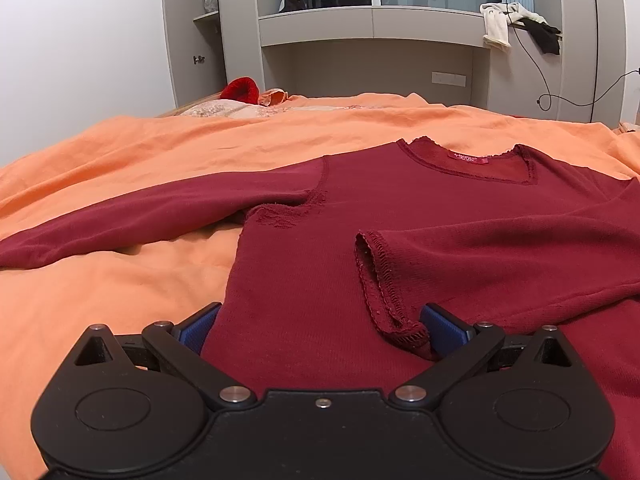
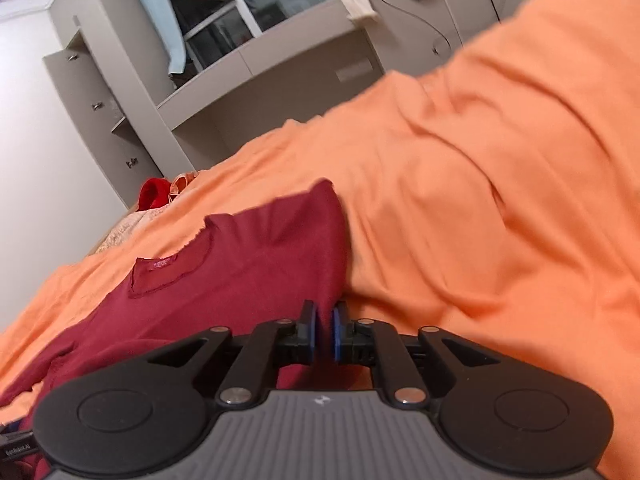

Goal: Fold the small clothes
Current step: 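Open the right gripper to release the sleeve and withdraw, then reach the left gripper to the other sleeve cuff and close on it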

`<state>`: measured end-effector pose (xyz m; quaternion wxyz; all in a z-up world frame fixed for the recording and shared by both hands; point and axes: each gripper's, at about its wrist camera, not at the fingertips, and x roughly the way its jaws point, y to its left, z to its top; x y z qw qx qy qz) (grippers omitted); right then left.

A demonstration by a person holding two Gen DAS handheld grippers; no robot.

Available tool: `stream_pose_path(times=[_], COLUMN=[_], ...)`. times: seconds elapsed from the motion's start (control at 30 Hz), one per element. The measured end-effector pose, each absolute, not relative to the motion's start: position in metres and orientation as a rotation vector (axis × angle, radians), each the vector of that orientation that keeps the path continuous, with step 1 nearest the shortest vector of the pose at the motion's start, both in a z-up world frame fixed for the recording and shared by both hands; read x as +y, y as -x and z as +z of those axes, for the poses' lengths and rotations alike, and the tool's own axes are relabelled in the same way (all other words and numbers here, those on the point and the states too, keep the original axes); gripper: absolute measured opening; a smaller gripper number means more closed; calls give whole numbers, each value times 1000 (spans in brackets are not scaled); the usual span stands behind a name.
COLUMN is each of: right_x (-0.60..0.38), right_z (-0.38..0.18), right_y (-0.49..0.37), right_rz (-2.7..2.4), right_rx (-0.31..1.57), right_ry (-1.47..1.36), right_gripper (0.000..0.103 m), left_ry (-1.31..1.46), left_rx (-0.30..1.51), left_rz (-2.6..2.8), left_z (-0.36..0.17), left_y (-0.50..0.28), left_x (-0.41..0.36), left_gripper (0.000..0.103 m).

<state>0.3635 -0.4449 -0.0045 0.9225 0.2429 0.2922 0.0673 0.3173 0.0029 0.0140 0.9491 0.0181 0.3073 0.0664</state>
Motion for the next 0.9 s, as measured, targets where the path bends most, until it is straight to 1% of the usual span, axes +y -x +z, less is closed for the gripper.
stream_pose_path(times=[0.03, 0.13, 0.2, 0.23, 0.3, 0.33, 0.4, 0.43, 0.47, 0.5, 0.53, 0.57, 0.6, 0.63, 0.67, 0.7, 0.73, 0.9], right_x=[-447, -452, -449, -447, -448, -450, -451, -451, -452, -451, -449, -447, -445, -442, -439, -436, -432, -418], right_z=[-4, -2, -5, -8, -11, -11, -8, -6, -4, -2, 1, 3, 6, 9, 11, 13, 15, 24], right_y=[-364, -356, -354, -355, -353, -351, -347, -344, -340, -336, -333, -329, -325, -322, -319, -316, -312, -298], right_rz=[140, 163, 161, 150, 154, 155, 152, 148, 145, 150, 153, 158, 167, 178, 187, 194, 198, 238], right_rx=[599, 596, 615, 629, 626, 621, 613, 607, 603, 594, 586, 575, 562, 551, 542, 534, 522, 485], right_ry=[-518, -519, -485, -462, -479, -489, -492, -485, -474, -462, -454, -444, -433, -422, -412, -404, -399, -363], right_gripper=[22, 31, 31, 29, 28, 28, 32, 36, 43, 47, 59, 68, 71, 77, 87, 94, 103, 103], left_ry=[-34, -29, -31, -32, -33, -32, -30, -29, -25, -20, -13, 0, 17, 35, 58, 77, 100, 225], left_rx=[624, 622, 621, 621, 620, 620, 620, 619, 619, 618, 616, 612, 604, 591, 572, 554, 533, 498], left_rz=[132, 123, 122, 123, 123, 122, 117, 112, 105, 95, 85, 73, 65, 63, 74, 95, 135, 312], left_z=[14, 13, 13, 13, 13, 13, 14, 14, 15, 15, 16, 18, 20, 22, 25, 27, 29, 38], left_y=[-317, -316, -316, -316, -316, -315, -315, -314, -314, -313, -312, -310, -309, -307, -305, -303, -302, -301], left_x=[4, 5, 5, 5, 6, 6, 6, 7, 8, 10, 12, 15, 19, 23, 30, 36, 45, 99], left_gripper=[103, 103, 103, 103, 103, 103, 103, 103, 103, 103, 103, 103, 103, 103, 103, 103, 102, 102])
